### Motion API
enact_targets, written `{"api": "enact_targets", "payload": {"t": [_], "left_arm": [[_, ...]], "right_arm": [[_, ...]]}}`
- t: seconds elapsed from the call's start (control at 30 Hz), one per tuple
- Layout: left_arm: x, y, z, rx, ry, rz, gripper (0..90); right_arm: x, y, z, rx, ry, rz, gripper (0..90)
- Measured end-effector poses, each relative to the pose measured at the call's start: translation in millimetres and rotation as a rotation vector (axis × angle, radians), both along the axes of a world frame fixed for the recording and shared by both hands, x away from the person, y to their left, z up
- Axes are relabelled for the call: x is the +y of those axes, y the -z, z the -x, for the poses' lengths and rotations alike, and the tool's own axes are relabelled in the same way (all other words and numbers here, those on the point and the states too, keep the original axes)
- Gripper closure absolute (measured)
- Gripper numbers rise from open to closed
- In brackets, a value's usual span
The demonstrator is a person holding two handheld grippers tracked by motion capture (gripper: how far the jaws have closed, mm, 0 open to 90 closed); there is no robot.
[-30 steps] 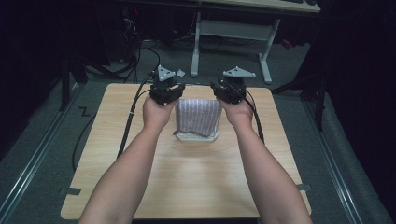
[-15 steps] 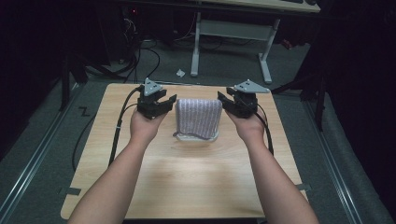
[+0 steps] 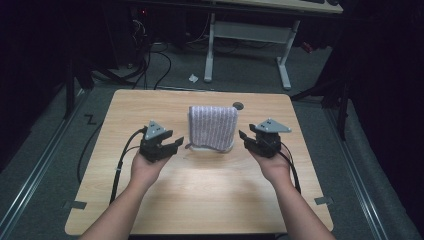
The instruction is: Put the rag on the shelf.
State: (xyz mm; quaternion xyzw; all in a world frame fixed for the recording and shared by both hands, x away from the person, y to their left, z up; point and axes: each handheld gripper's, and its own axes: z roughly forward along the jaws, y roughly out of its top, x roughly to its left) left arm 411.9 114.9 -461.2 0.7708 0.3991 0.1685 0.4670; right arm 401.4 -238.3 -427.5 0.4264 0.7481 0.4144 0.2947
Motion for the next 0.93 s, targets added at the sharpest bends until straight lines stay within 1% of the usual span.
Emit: {"api": "enact_targets", "payload": {"t": [0.03,0.13,0.17,0.2,0.27,0.3,0.33,0.37,0.4,0.43,0.47,0.5,0.53,0.57,0.6,0.63,0.67,0.7,0.73,0.77,0.8,0.83,0.93], "left_arm": [[2.0,7.8,3.7,0.026,0.005,-0.006,46.8],[6.8,26.4,19.4,0.044,0.012,-0.038,46.5],[6.8,26.4,19.4,0.044,0.012,-0.038,46.5],[11.2,35.8,29.9,0.058,0.018,-0.046,46.4],[16.5,43.2,41.3,0.070,0.024,-0.051,46.1],[16.5,43.2,41.3,0.070,0.024,-0.051,45.9],[24.5,48.3,57.7,0.107,0.018,-0.034,46.1],[30.6,51.4,70.7,0.103,0.023,0.021,45.9],[37.2,56.6,84.9,0.089,0.020,0.072,45.5],[38.9,59.9,93.0,0.122,-0.010,0.070,47.6],[37.7,59.6,94.1,0.170,0.010,0.052,48.8],[37.0,58.8,97.1,0.144,0.036,0.061,45.9],[35.8,58.8,98.9,0.108,0.036,0.048,45.8],[35.8,58.8,98.9,0.108,0.036,0.048,45.8],[33.9,59.3,97.1,0.106,0.024,0.008,45.8],[32.1,60.4,95.3,0.107,0.008,-0.009,45.8],[28.3,61.8,91.5,0.125,0.026,0.031,45.9],[25.7,61.7,90.7,0.118,0.038,0.016,45.7],[23.6,61.5,90.8,0.102,0.043,-0.007,45.6],[22.6,61.5,91.0,0.092,0.047,-0.027,45.6],[22.6,61.5,91.0,0.092,0.047,-0.027,45.6],[22.8,62.4,90.6,0.098,0.045,-0.015,45.6],[24.6,63.1,89.5,0.103,0.044,-0.009,44.6]], "right_arm": [[-1.0,6.9,3.3,0.009,0.007,0.002,53.1],[-3.6,27.7,14.2,0.039,0.024,0.005,53.5],[-4.7,34.2,18.6,0.046,0.027,-0.001,53.1],[-6.1,40.2,22.8,0.055,0.030,-0.011,52.3],[-9.3,51.1,32.3,0.066,0.042,-0.012,51.4],[-9.3,51.1,32.3,0.066,0.042,-0.012,51.4],[-13.3,61.2,43.8,0.077,0.049,-0.013,50.0],[-15.7,66.5,51.2,0.078,0.050,-0.010,49.2],[-18.6,72.0,60.3,0.080,0.053,-0.008,48.3],[-22.6,78.7,71.2,0.070,0.057,-0.005,48.5],[-27.3,85.5,82.2,0.068,0.061,-0.002,49.9],[-30.8,89.0,88.8,0.098,0.066,-0.002,48.5],[-33.6,88.5,91.8,0.129,0.067,-0.021,46.2],[-33.6,88.5,91.8,0.129,0.067,-0.021,46.2],[-37.6,86.9,97.6,0.113,0.084,-0.032,47.3],[-37.6,86.9,97.6,0.113,0.084,-0.032,47.3],[-37.2,85.8,96.3,0.109,0.096,-0.022,46.6],[-36.6,85.8,95.5,0.107,0.101,-0.020,46.6],[-35.6,86.3,94.7,0.108,0.103,-0.022,46.6],[-34.2,87.0,93.9,0.110,0.097,-0.022,46.6],[-32.9,87.8,93.6,0.108,0.089,-0.013,46.6],[-31.8,88.4,94.0,0.108,0.084,-0.003,46.6],[-30.7,89.2,94.2,0.108,0.081,0.001,46.1]]}}
